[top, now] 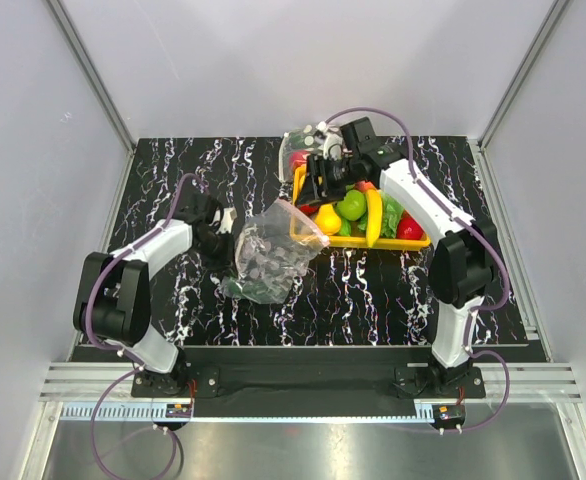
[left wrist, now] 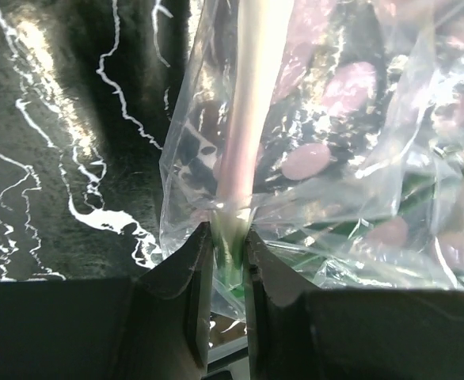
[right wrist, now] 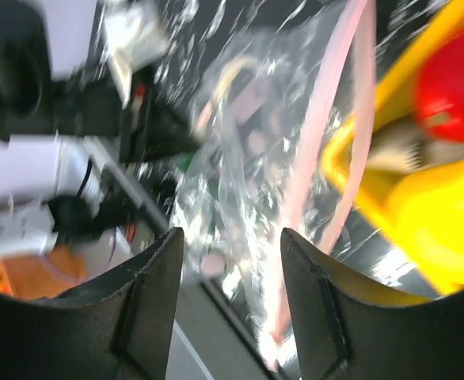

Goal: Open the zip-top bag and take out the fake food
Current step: Adjust the zipper food storage bag at the center of the board.

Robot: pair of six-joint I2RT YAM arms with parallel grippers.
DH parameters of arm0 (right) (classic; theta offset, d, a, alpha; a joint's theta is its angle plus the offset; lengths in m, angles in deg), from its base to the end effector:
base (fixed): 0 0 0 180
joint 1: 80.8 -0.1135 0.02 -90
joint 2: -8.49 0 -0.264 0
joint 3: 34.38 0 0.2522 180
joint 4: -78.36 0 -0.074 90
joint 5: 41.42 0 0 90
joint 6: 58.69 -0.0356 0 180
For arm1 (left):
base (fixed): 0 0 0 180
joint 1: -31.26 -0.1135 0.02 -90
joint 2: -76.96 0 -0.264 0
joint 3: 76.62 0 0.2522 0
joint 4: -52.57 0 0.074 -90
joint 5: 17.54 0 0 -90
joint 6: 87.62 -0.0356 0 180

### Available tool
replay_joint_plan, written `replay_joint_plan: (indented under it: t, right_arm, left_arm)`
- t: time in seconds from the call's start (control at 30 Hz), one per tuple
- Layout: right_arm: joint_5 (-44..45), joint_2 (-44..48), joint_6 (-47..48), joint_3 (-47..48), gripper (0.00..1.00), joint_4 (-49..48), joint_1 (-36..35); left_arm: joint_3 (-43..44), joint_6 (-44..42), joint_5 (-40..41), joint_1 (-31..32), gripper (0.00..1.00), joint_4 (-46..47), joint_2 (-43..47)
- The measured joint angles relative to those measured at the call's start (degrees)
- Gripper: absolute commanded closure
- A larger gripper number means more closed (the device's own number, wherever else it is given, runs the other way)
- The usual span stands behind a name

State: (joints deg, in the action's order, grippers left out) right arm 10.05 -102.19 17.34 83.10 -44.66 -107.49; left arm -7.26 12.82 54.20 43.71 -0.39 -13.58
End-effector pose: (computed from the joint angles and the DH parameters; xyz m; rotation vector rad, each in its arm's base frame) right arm 0.3732 0.2124 0.3121 -0.5890 2.4393 1.1292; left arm 0.2780 -0.0728 0.1827 0.1152 2.8852 -0.5345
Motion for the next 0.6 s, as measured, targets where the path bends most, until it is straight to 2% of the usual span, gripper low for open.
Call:
replay_joint_plan:
  t: [0.23, 0.43, 0.6]
  right_arm:
    - [9.99, -2.56, -3.04, 0.74, 0.42, -5.9, 1.25]
    - [19.78, -6.14, -0.7, 0.61, 0.43, -4.52, 1.25]
    - [24.3, -6.1, 1.84, -3.15, 0.46, -4.0, 1.25]
  left_arm:
    - [-1.14, -0.13, -1.22, 0.0, 0.91, 1.22, 1.01]
    - [-1.66, -0.22, -1.31, 0.02, 0.91, 1.68, 1.95]
    - [-1.75, -0.48, -1.29, 0.02, 0.9, 1.75, 1.97]
